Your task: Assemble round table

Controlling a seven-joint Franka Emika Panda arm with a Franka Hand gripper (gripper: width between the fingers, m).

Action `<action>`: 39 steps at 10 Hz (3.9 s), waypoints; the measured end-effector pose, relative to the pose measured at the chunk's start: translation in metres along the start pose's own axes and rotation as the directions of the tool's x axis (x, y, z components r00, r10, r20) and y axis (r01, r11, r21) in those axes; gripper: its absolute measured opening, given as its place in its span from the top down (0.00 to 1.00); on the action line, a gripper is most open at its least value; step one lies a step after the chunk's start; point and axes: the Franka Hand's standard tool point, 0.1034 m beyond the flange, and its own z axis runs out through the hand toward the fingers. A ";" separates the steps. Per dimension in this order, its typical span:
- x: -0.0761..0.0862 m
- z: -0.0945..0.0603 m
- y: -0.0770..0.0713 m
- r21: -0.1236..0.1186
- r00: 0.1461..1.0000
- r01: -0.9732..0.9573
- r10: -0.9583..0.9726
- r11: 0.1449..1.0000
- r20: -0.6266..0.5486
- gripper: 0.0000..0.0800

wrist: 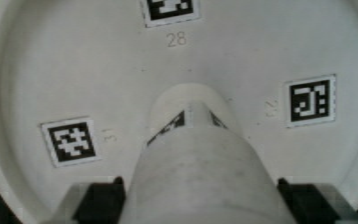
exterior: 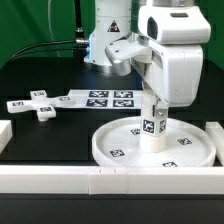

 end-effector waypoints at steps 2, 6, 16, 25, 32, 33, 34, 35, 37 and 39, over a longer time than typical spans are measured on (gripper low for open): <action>0.000 0.001 -0.004 0.006 0.966 -0.259 0.259 0.966 0.002 0.49; 0.001 0.001 -0.005 0.010 0.836 -0.549 0.549 0.836 0.003 0.49; 0.003 0.002 -0.011 0.029 0.137 -0.990 0.990 0.137 0.022 0.49; 0.004 0.004 -0.015 0.081 -0.657 -0.745 0.749 -0.663 0.089 0.49; 0.007 0.004 -0.015 0.060 -0.912 -0.374 0.379 -0.925 0.154 0.49; 0.007 0.004 -0.015 0.066 -0.895 -0.414 0.420 -0.908 0.152 0.28; 0.008 0.003 -0.013 0.073 -0.878 -0.449 0.455 -0.890 0.149 0.22; 0.010 0.002 -0.013 0.085 -0.842 -0.513 0.520 -0.854 0.143 0.22; 0.010 0.003 -0.013 0.102 -0.769 -0.617 0.625 -0.781 0.132 0.19; 0.010 0.003 -0.013 0.118 -0.680 -0.714 0.724 -0.690 0.118 0.19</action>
Offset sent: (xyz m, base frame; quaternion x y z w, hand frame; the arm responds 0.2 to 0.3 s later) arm -0.0127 0.0061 -0.0052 0.0374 -0.0003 0.2976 0.9540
